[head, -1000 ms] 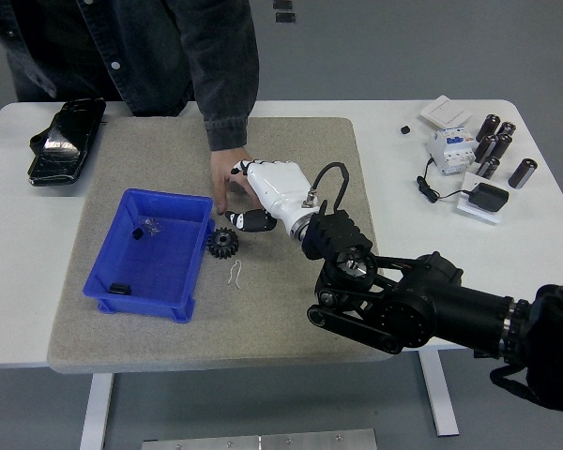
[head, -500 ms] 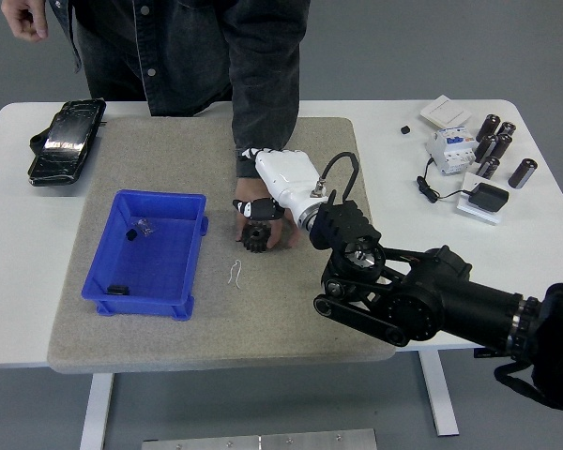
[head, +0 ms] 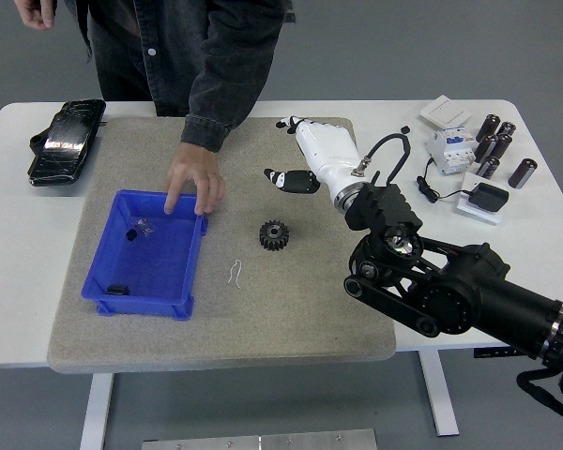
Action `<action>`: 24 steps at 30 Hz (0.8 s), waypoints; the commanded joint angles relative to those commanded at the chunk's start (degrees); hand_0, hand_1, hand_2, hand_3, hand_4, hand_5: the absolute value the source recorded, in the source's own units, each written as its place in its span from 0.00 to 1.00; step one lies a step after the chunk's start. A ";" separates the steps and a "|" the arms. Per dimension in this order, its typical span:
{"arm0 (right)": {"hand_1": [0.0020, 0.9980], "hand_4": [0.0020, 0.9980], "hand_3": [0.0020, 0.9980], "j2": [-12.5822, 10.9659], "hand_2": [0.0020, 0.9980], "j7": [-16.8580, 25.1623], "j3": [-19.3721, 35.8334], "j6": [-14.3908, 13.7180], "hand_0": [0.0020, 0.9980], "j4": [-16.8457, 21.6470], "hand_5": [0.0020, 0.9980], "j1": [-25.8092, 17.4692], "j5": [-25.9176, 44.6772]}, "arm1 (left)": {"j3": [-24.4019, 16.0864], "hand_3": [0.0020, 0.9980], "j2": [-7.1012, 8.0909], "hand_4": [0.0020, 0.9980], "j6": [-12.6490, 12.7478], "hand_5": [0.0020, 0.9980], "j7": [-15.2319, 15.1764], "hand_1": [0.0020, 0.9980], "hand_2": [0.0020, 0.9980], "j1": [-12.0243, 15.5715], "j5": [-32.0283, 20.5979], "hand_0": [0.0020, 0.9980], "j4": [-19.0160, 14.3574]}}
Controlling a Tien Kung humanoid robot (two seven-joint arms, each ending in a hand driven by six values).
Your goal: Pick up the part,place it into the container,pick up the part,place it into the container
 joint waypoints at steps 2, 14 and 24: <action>0.58 0.84 0.81 -0.31 0.76 -0.28 -1.31 1.00 0.34 0.26 0.39 -0.24 0.08 | 0.00 0.64 -0.03 0.65 0.01 0.41 0.02 0.72 0.72 0.04 -0.04 0.75 -0.01; 0.54 0.86 0.81 1.62 0.76 -0.27 -8.77 4.59 0.34 -2.02 0.41 0.65 2.93 | 0.18 0.64 -0.03 0.66 -0.10 0.41 -0.18 0.72 0.72 -0.13 -0.07 0.75 0.06; 0.55 0.87 0.81 2.88 0.77 -0.39 -12.84 7.56 0.34 -5.23 0.45 1.54 4.85 | 0.22 0.63 0.02 0.66 -0.16 0.41 -0.20 0.72 0.72 -0.20 -0.02 0.75 0.08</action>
